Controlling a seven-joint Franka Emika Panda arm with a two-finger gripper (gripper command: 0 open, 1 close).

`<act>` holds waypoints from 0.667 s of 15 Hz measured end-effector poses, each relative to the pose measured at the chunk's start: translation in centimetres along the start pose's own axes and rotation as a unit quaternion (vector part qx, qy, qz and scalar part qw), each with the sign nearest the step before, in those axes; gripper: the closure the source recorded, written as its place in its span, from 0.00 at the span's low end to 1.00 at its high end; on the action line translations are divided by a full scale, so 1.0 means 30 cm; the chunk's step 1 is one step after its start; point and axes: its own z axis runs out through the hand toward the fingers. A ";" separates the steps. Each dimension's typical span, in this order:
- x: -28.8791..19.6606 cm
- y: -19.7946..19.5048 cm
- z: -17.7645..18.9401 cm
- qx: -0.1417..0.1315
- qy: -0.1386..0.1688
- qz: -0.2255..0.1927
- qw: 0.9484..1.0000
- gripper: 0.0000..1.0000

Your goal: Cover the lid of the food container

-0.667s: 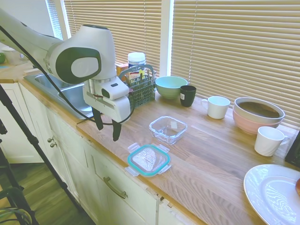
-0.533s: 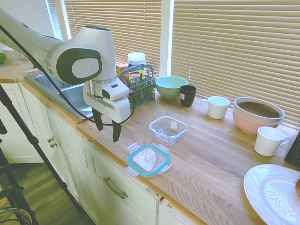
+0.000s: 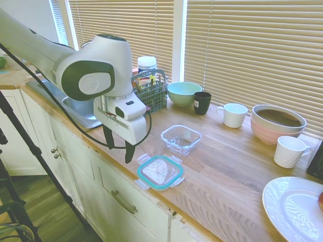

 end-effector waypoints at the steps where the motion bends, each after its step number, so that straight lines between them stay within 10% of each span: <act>1: 0.032 0.036 -0.002 0.007 -0.004 0.005 1.000 0.00; 10: 0.259 0.357 -0.011 0.064 -0.023 0.027 0.997 0.00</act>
